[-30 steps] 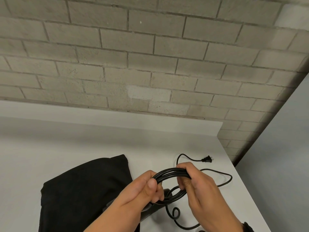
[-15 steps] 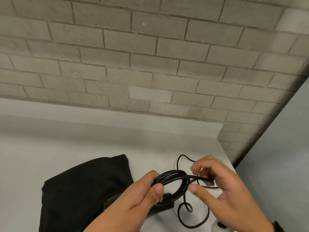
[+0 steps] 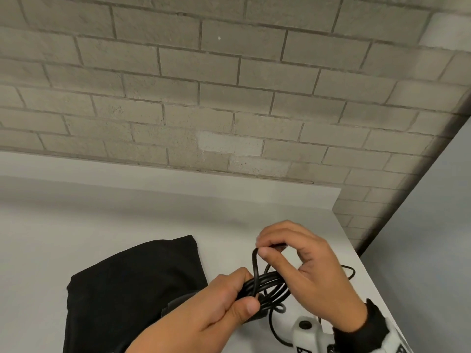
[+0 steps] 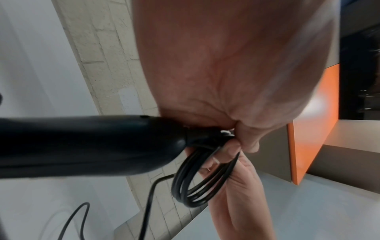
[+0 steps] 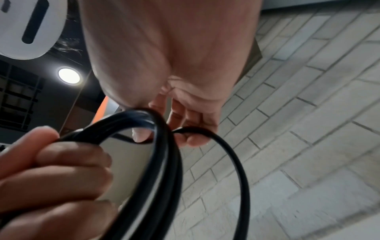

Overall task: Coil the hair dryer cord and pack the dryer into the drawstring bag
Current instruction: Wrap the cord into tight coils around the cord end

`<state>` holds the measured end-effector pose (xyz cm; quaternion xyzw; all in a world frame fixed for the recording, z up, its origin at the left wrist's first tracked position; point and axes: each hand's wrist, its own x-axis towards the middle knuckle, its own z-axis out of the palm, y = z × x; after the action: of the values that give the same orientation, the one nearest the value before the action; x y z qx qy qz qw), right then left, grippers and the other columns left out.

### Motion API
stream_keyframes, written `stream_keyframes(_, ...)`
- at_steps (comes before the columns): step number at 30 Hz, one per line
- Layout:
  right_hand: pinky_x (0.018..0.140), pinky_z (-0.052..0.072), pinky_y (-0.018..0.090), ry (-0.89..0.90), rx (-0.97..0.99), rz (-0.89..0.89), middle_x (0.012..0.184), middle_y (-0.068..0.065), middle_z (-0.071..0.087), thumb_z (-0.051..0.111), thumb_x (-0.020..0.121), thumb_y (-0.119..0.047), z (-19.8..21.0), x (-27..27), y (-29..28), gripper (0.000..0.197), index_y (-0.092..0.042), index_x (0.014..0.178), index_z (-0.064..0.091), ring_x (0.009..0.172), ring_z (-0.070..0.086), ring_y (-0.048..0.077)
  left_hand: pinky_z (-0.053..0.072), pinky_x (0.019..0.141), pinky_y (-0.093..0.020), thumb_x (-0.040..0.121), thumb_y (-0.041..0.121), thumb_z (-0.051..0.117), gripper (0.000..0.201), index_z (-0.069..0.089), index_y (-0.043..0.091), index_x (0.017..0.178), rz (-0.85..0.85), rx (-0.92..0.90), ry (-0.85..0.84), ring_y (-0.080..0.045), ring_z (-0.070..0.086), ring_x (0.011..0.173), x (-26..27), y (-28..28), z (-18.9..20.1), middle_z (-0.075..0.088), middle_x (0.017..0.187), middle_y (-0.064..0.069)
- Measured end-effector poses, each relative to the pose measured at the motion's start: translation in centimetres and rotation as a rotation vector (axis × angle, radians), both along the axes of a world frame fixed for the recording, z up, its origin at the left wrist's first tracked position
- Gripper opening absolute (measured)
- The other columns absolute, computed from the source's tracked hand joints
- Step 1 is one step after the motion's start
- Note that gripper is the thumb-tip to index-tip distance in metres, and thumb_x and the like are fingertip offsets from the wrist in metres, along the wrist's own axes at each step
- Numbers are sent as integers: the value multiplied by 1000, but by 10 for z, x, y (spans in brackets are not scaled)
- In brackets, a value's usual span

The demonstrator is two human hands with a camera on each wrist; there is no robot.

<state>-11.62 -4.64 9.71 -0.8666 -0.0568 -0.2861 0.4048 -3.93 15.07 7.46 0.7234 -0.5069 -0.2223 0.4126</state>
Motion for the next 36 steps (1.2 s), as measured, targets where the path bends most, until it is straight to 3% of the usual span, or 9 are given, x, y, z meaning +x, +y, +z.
stream_keyframes(4,83,52,27,170,83,172,105,-7,66,64,85,-45,-7,-5,-1,34,-17,103,72,97,65,19,47,74,-33,97,57,42,20,52,42,105,27,-103,67,-8,53,77,5,-1,0,54,84,13)
stream_keyframes(6,83,53,35,245,96,201,102,-5,65,76,79,-37,-11,-8,1,32,-21,106,70,93,64,20,42,71,-22,98,55,41,15,53,45,102,39,-135,122,-1,51,76,7,-1,2,53,80,19)
stream_keyframes(10,75,51,46,357,130,127,80,2,62,76,80,-26,-14,-8,1,9,-24,87,70,74,58,19,44,65,-31,88,70,32,32,50,44,95,91,-132,60,-7,48,69,7,-4,0,48,74,14)
stream_keyframes(13,73,50,34,424,191,172,74,-4,63,74,83,-21,-11,-9,-2,6,-25,82,69,72,58,13,47,69,-35,84,74,22,38,44,45,96,135,-99,-30,-14,51,73,2,-7,1,49,77,10)
stream_keyframes(16,73,47,22,456,181,204,74,-9,62,72,85,-19,-8,-10,-6,6,-24,83,69,74,57,7,41,69,-19,87,70,15,41,41,41,98,206,-65,-94,-1,47,84,-5,-12,5,46,78,11)
stream_keyframes(20,79,51,32,451,200,214,80,-3,67,71,86,-22,-7,-12,-10,3,-20,89,71,79,62,16,37,70,-14,83,68,0,52,39,38,99,251,-15,-129,5,40,93,-10,-17,8,46,81,16)
stream_keyframes(25,86,50,57,457,357,251,87,13,70,72,85,-31,-7,-12,-9,19,-14,93,71,88,64,38,42,76,-13,80,65,9,34,30,41,93,274,66,-143,0,43,95,-15,-22,16,42,88,25)
stream_keyframes(29,85,49,61,445,390,254,86,15,72,73,84,-30,-9,-12,-9,18,-14,91,72,87,64,42,40,77,-8,87,60,18,22,24,42,98,338,59,-153,4,40,98,-16,-27,14,37,91,28)
stream_keyframes(36,84,52,39,506,454,307,85,5,75,74,81,-31,-9,-15,-10,22,-13,93,72,84,67,18,37,81,-4,97,48,30,12,22,54,102,395,17,-91,2,41,107,-15,-33,1,36,95,31)
